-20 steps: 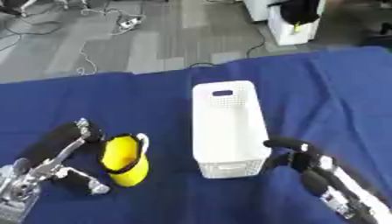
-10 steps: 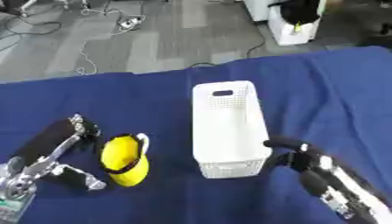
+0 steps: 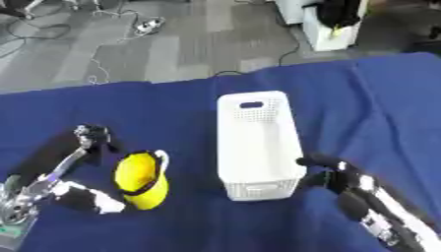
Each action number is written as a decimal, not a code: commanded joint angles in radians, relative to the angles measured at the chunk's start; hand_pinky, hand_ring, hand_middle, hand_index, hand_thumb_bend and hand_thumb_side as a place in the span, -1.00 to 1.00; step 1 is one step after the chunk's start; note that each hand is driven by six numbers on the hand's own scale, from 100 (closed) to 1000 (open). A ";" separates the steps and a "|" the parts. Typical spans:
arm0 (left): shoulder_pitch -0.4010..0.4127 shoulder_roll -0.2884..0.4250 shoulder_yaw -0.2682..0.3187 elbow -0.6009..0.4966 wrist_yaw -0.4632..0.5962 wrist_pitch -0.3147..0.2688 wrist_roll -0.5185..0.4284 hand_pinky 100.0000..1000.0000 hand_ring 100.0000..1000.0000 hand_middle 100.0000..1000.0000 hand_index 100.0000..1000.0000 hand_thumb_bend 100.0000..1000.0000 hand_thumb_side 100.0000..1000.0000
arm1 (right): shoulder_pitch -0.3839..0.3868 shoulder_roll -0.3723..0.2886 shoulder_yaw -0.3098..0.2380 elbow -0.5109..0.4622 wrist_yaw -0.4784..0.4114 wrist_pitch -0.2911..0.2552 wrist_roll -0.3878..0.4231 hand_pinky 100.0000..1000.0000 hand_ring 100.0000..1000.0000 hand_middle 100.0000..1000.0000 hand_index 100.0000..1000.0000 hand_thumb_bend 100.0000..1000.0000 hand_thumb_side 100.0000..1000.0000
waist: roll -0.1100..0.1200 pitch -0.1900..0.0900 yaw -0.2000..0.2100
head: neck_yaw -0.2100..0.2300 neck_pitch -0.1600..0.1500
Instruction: Pick up objects on the table and place them in the box.
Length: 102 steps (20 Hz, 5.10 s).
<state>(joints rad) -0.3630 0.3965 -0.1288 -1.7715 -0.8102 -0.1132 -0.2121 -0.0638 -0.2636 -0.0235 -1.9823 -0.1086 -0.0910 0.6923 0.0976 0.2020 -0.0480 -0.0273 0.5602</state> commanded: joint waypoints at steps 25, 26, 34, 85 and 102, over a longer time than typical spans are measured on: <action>-0.055 0.029 -0.018 0.121 0.088 -0.112 -0.098 0.06 -0.10 0.22 0.45 0.87 -0.05 | -0.017 -0.010 0.000 -0.018 0.007 0.013 0.010 0.60 0.35 0.72 0.86 -0.10 0.57 | 0.017 -0.001 -0.037 | -0.023 -0.018; -0.054 0.029 -0.016 0.127 0.090 -0.111 -0.095 0.06 -0.05 0.25 0.46 0.88 -0.03 | -0.017 -0.009 0.000 -0.018 0.008 0.013 0.010 0.60 0.35 0.72 0.86 -0.10 0.56 | 0.017 0.000 -0.037 | -0.023 -0.018; -0.047 0.024 -0.010 0.167 0.102 -0.107 -0.077 -0.21 -0.24 0.05 0.37 0.72 -0.19 | -0.016 -0.009 -0.001 -0.018 0.008 0.012 0.010 0.61 0.35 0.72 0.86 -0.10 0.57 | 0.016 -0.001 -0.036 | -0.025 -0.016; -0.060 0.035 0.028 0.071 0.180 0.005 0.128 -1.00 -1.00 -0.70 -0.45 0.65 -1.00 | -0.010 -0.009 -0.002 -0.018 0.004 0.015 0.011 0.61 0.35 0.72 0.86 -0.12 0.57 | 0.012 -0.016 -0.023 | -0.019 -0.014; -0.157 0.061 0.025 -0.031 0.208 0.027 0.084 -1.00 -1.00 -0.68 -0.45 0.75 -1.00 | -0.001 -0.010 0.001 -0.018 -0.003 0.026 0.012 0.61 0.35 0.72 0.86 -0.14 0.56 | 0.017 -0.040 -0.014 | -0.010 -0.014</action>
<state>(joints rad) -0.5030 0.4265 -0.1106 -1.7757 -0.6122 -0.0862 -0.1220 -0.0636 -0.2634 -0.0228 -1.9823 -0.1053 -0.0686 0.7051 0.1169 0.1805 -0.0644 -0.0435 0.5592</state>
